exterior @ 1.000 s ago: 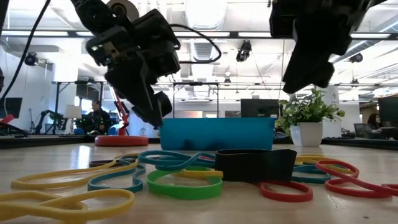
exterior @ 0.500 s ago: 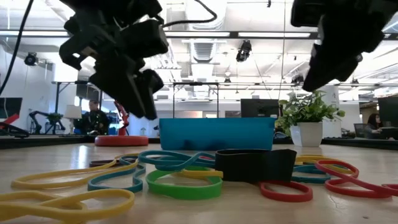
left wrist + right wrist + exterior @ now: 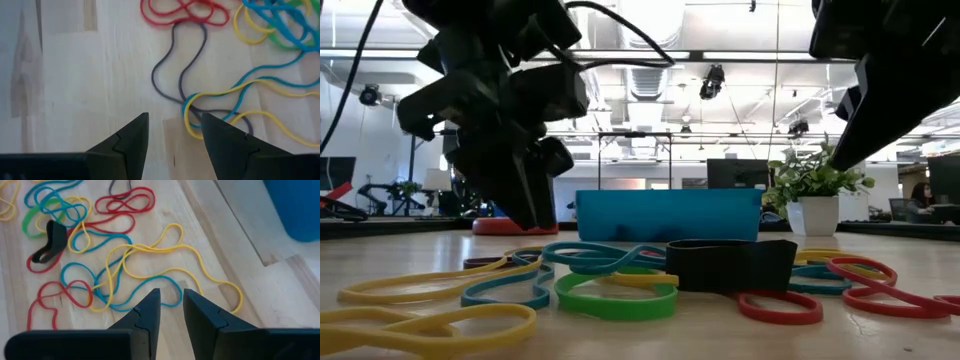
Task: Pick and place rubber bands into bin
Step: Put the yellow rubber band into the blue bin
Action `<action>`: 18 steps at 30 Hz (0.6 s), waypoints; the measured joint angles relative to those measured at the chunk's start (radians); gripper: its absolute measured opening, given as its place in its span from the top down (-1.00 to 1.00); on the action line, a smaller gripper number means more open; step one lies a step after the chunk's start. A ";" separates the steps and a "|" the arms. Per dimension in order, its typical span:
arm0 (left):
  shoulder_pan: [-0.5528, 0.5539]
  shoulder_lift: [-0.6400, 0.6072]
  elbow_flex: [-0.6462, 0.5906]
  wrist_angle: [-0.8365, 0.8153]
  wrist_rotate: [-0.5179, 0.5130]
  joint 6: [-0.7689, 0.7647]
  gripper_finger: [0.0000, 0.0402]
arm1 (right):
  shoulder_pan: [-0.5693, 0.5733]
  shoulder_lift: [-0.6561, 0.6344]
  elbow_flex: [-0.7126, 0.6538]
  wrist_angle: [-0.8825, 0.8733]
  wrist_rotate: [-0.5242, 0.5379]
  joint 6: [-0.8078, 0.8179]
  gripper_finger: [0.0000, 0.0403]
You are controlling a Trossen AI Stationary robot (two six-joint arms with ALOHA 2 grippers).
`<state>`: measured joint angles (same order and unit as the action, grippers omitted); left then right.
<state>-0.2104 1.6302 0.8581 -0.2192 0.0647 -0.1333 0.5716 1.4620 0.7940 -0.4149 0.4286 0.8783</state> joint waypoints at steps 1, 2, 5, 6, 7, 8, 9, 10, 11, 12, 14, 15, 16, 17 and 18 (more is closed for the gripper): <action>0.000 0.003 0.000 0.000 -0.001 0.000 0.17 | 0.000 0.000 -0.001 0.001 0.000 0.001 0.62; 0.000 0.005 0.000 0.002 -0.001 0.000 0.17 | 0.000 0.000 -0.002 -0.001 0.000 0.001 0.62; -0.004 0.014 0.000 0.003 -0.001 0.000 0.17 | 0.000 0.000 -0.003 -0.001 0.001 0.001 0.63; -0.006 0.017 0.000 0.006 -0.001 0.000 0.17 | 0.000 0.000 -0.003 0.000 0.001 0.001 0.64; -0.007 0.020 0.000 0.012 0.000 0.000 0.17 | 0.000 0.000 -0.003 0.000 0.001 0.001 0.64; -0.009 0.022 0.000 0.021 0.000 0.000 0.17 | 0.000 0.000 -0.004 0.000 0.001 0.001 0.65; -0.011 0.024 0.000 0.031 0.000 0.000 0.17 | 0.000 0.000 -0.005 0.000 0.001 0.001 0.66; -0.013 0.026 0.000 0.041 0.000 0.000 0.17 | 0.000 0.000 -0.006 0.000 0.001 0.001 0.66; -0.015 0.030 0.000 0.048 0.000 0.000 0.17 | 0.000 0.000 -0.006 0.000 0.001 0.001 0.66; -0.018 0.034 0.000 0.057 0.000 0.000 0.17 | 0.000 0.000 -0.007 0.000 0.001 0.001 0.66; -0.021 0.042 0.000 0.062 0.000 0.000 0.17 | 0.000 0.000 -0.008 0.000 0.001 0.001 0.66; -0.021 0.046 0.000 0.063 0.000 -0.001 0.17 | 0.000 0.000 -0.008 0.000 0.001 0.001 0.66; -0.023 0.049 0.000 0.065 0.000 -0.001 0.17 | 0.000 0.000 -0.009 0.001 0.001 0.001 0.66; -0.023 0.051 0.000 0.064 0.000 -0.001 0.17 | 0.000 0.000 -0.009 0.000 0.001 0.001 0.66; -0.023 0.052 0.000 0.064 0.000 -0.001 0.17 | 0.000 0.000 -0.009 0.000 0.001 0.001 0.66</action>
<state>-0.2337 1.6825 0.8585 -0.1552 0.0643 -0.1345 0.5713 1.4620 0.7849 -0.4149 0.4295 0.8795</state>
